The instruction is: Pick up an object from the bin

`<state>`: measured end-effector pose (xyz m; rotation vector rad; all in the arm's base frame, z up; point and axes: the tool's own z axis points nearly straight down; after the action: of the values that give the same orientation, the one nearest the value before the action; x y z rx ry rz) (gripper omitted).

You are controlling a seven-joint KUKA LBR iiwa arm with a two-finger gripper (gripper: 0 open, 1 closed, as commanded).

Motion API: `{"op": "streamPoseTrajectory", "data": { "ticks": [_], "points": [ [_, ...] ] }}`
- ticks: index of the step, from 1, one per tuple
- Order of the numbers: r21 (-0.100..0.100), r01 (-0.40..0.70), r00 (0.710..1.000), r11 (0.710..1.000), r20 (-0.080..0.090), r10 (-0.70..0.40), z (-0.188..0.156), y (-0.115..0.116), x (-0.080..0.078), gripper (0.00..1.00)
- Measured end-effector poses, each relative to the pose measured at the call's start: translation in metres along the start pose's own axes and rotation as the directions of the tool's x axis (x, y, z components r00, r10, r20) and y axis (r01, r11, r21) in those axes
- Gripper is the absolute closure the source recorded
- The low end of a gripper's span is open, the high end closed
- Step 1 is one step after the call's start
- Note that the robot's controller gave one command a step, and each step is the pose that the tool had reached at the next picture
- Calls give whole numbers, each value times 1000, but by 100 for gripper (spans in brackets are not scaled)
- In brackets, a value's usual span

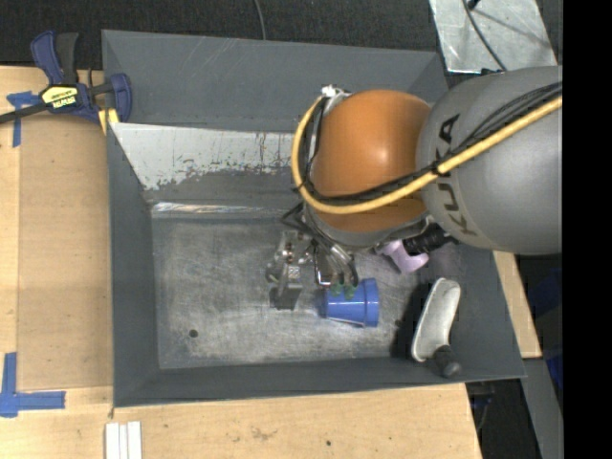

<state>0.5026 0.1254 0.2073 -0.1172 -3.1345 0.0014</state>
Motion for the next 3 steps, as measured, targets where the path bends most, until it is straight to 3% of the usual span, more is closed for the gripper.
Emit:
{"op": "streamPoseTrajectory", "data": {
  "ticks": [1, 2, 3],
  "points": [
    [-1, -66, 998, 998, 4, 66, 93, -21, -15, 0],
    [-2, -68, 998, 998, 6, 68, 91, -22, -15, 0],
    [-4, -6, 1000, 1000, 7, 6, 91, -54, -33, 0]
  ]
}}
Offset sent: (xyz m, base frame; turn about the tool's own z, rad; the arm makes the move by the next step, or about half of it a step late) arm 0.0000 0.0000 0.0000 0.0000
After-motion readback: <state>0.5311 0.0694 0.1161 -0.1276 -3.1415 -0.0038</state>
